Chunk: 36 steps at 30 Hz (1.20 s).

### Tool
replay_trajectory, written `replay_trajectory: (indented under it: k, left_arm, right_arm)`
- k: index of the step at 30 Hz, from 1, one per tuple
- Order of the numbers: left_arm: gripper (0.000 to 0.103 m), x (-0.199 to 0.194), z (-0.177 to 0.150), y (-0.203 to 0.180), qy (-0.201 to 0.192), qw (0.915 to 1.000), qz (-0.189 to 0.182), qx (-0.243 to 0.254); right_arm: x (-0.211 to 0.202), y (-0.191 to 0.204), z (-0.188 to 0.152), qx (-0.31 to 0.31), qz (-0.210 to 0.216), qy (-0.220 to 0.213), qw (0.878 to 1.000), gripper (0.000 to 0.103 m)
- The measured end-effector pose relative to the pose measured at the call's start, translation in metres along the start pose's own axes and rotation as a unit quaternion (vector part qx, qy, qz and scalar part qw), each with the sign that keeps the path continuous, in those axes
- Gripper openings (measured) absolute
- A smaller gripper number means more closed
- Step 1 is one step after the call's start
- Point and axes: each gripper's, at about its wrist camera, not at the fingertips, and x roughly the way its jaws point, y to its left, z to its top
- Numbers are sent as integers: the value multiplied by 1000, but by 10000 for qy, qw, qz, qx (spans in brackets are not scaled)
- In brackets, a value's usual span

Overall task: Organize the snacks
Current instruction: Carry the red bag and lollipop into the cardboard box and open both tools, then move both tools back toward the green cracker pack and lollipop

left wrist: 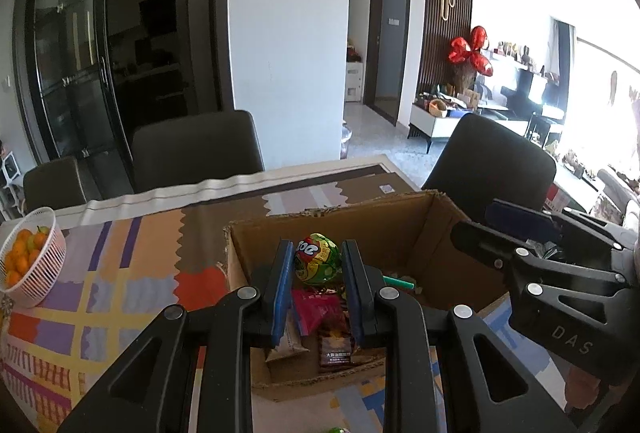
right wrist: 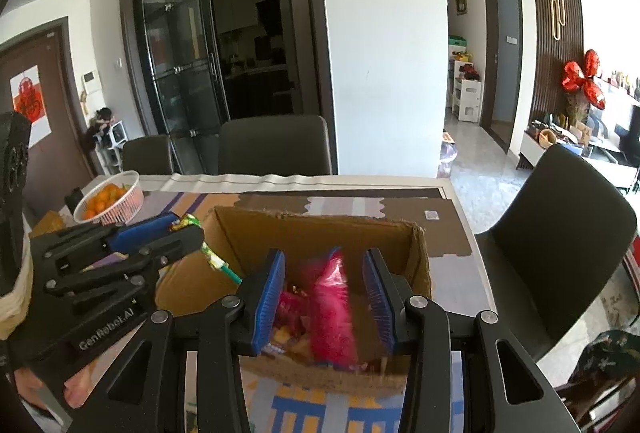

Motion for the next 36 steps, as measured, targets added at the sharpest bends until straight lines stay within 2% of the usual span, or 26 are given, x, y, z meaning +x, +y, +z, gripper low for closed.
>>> replay_trajectory:
  k: [4,6,14,23,31,36]
  left_arm:
    - [27,9,-4,-1,102,9999,67,82]
    - [37,7,-6,-4,74,9998,84,145]
    - [46,-24,-21,-1,-37,9999,96,123]
    - [46,-61,-49,-4,-53,9991,197,382]
    - [46,-76,-84,-4,91,9989,7,465]
    - [46,-72,-104,-9,276,9975,-189,620]
  right_arm:
    - [12,-3,-1,-44,-25,104,9999,42]
    - [14,-6,-3,-20,-7,134,9999,42]
    - [4,-5,-15,56,26,223,9997,43]
    - [-23,16,-41,-6,191,271,9994,43]
    - [-32,32,-73,-51,259,579,9980,44]
    - [-34,37,-94,-32,225,784,9967,44]
